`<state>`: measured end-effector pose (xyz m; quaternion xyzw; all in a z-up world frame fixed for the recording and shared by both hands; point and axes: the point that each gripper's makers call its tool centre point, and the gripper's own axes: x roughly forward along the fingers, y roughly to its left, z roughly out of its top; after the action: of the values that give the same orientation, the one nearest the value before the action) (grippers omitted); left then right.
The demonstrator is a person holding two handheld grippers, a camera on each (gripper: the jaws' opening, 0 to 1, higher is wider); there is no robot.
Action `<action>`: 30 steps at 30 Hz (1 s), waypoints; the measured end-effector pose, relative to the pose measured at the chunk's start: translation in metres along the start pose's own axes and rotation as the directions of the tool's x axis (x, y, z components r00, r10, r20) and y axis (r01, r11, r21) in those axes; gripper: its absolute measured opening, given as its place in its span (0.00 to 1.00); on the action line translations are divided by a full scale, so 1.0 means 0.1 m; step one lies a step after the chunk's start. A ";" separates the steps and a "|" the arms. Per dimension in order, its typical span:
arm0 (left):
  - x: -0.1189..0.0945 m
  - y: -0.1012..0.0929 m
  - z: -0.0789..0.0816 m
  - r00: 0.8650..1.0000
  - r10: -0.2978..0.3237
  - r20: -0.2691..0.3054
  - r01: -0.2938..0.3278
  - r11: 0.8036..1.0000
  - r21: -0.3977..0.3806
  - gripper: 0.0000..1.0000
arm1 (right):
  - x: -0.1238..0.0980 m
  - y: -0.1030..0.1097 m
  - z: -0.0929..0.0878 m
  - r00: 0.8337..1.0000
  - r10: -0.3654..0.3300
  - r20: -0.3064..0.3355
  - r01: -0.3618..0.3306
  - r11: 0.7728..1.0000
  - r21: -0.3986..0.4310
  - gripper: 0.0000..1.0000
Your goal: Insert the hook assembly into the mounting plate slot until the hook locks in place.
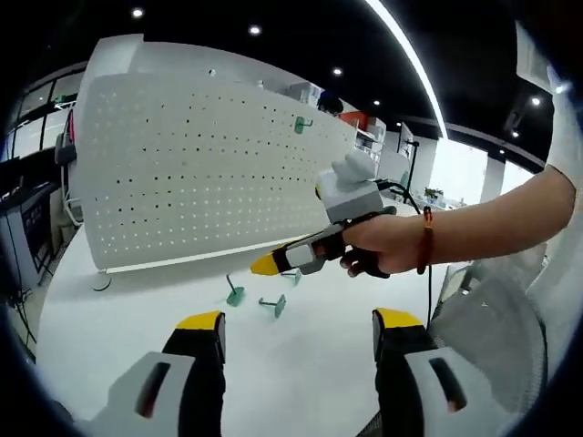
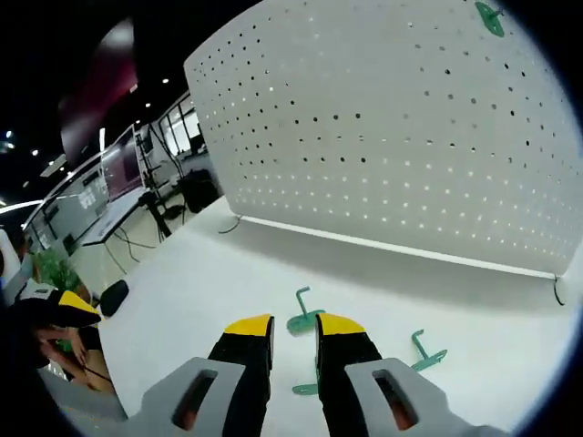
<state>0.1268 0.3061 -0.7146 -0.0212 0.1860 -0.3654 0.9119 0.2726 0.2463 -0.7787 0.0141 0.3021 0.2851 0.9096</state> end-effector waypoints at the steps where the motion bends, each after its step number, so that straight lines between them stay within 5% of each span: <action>1: -0.01 0.00 0.01 1.000 -0.001 0.004 0.001 1.000 0.003 0.69 | 0.01 0.01 0.01 1.000 -0.001 -0.002 0.001 1.000 0.000 0.17; 4: -0.02 -0.05 0.08 0.998 -0.034 0.060 0.033 0.999 0.017 0.75 | 0.08 -0.01 -0.01 1.000 -0.015 -0.021 0.015 1.000 0.010 0.17; 30: -0.08 0.08 0.07 0.998 -0.016 0.061 0.017 1.000 -0.024 0.77 | 0.53 -0.09 -0.06 0.986 -0.088 -0.140 0.091 0.996 0.017 0.14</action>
<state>0.1287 0.3167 -0.7068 -0.0449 0.1625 -0.3697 0.9137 0.3089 0.2660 -0.8141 -0.0089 0.3683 0.2407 0.8979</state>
